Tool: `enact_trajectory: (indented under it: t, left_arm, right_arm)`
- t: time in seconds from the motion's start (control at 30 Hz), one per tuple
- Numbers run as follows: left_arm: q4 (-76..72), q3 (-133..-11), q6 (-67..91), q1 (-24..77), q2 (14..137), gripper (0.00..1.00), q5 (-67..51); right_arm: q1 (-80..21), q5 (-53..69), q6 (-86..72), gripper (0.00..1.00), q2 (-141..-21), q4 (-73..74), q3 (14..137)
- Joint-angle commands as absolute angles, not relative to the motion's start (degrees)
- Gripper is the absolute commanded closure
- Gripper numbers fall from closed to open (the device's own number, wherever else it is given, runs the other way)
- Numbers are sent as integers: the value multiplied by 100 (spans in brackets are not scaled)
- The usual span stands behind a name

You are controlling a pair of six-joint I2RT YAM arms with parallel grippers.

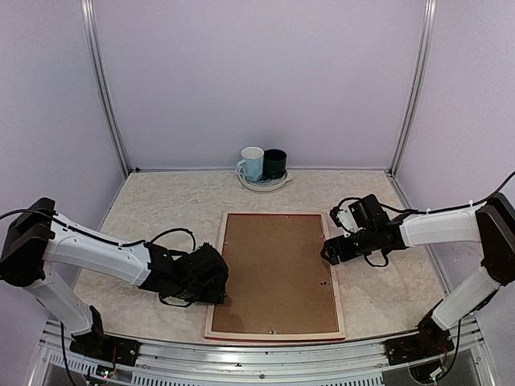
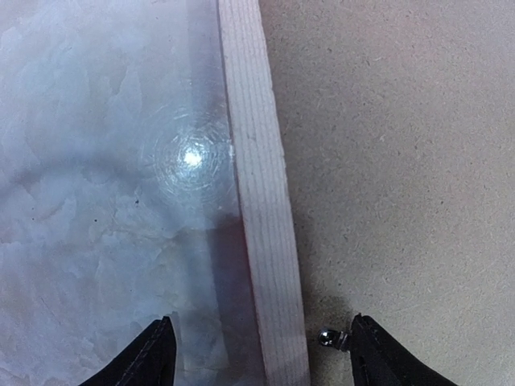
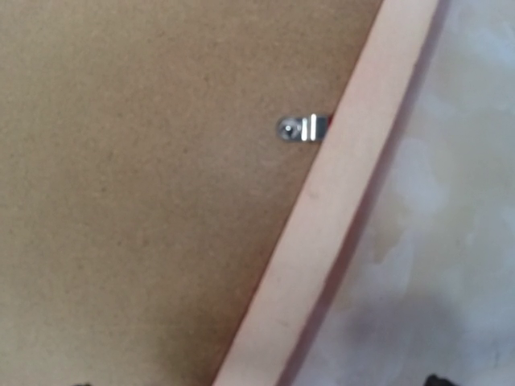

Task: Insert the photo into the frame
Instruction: Press the fastener onto the backboard.

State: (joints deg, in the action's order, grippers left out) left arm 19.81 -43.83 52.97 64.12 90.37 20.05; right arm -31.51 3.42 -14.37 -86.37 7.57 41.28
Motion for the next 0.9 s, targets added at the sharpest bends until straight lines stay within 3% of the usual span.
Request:
enact_trajectory:
  t: [0.0,0.33,0.63,0.87]
  left_arm:
    - [1995,-4565,5199,6445,8885,26,2147]
    - [1890,-4579,5144,6452,9325,26,1893]
    - [1909,-4423,5198,6460,9156,40,1806]
    - [1904,-4406,5173,6478,9061,44,1713]
  right_arm:
    - [-3217,296,-1396,11,-8684,679,4052]
    - [-3217,289,-1375,12,-8668,694,4043]
    - [-3217,295,-1380,12,-8684,677,4052]
    - [-3219,293,-1377,12,-8683,677,4052]
